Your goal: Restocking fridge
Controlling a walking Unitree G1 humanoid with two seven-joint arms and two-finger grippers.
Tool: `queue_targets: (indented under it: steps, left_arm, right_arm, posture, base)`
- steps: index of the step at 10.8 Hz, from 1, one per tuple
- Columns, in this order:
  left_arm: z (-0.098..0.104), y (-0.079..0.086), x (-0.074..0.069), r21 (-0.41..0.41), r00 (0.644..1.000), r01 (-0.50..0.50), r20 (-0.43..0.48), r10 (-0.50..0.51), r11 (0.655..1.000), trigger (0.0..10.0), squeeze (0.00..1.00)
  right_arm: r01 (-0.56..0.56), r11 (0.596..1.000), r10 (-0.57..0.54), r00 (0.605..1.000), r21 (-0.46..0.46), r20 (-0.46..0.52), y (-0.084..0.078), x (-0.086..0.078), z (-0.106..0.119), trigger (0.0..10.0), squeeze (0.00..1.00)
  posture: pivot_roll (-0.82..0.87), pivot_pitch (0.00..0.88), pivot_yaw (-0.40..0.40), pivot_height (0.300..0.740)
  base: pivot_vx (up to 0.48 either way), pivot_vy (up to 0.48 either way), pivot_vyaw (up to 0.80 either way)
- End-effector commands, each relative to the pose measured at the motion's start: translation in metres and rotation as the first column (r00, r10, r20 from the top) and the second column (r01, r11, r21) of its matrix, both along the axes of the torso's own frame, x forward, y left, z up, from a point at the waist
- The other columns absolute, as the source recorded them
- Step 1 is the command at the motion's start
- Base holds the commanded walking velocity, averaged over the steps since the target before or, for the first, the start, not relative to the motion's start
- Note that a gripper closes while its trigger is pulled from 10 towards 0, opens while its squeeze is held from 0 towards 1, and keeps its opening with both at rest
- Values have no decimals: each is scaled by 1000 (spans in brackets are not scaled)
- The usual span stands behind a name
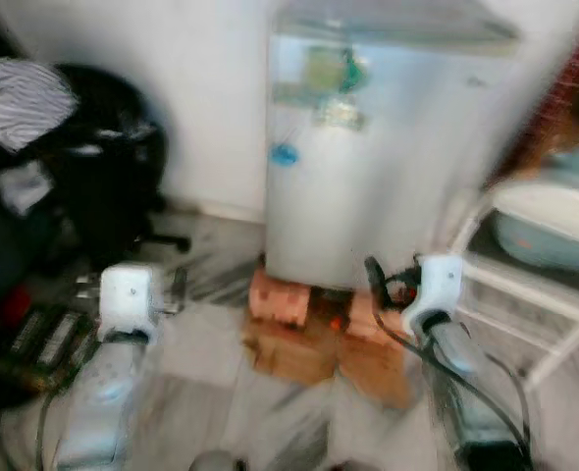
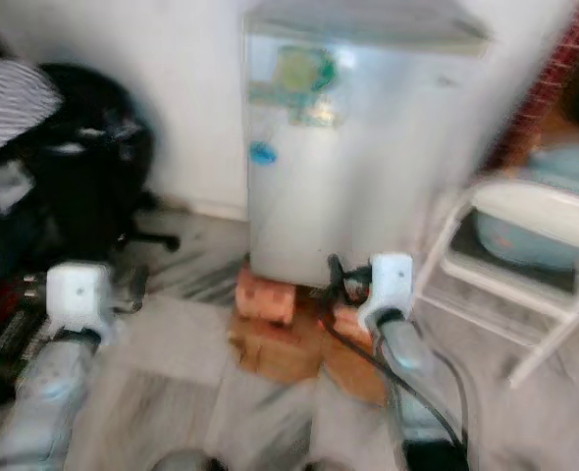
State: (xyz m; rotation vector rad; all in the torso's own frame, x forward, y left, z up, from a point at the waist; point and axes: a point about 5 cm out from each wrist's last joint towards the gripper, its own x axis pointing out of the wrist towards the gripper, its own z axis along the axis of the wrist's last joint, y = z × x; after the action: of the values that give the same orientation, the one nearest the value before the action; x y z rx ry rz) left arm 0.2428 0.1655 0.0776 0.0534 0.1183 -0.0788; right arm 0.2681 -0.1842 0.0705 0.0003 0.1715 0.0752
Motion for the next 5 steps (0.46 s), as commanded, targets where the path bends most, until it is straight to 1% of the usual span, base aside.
queue_targets:
  steps: [1,4,5]
  left_arm:
    - [2,8,2,16,1000,-14,2,14,1000,10000,0]
    - [1,13,2,21,1000,-31,0,31,999,10000,0]
    - [3,12,4,35,999,-26,19,26,999,10000,0]
  right_arm:
    - [-6,1000,6,999,13,40,6,6,10,10000,0]
    - [-15,1000,15,999,1,47,7,11,13,10000,0]
    - [-16,1000,16,999,-5,46,6,13,14,10000,0]
  posture:
    - [87,6,-29,740]
    - [89,0,-37,740]
    - [88,3,-38,740]
  base:
    - [0,480,-800]
    - [0,480,-800]
    - [0,352,-800]
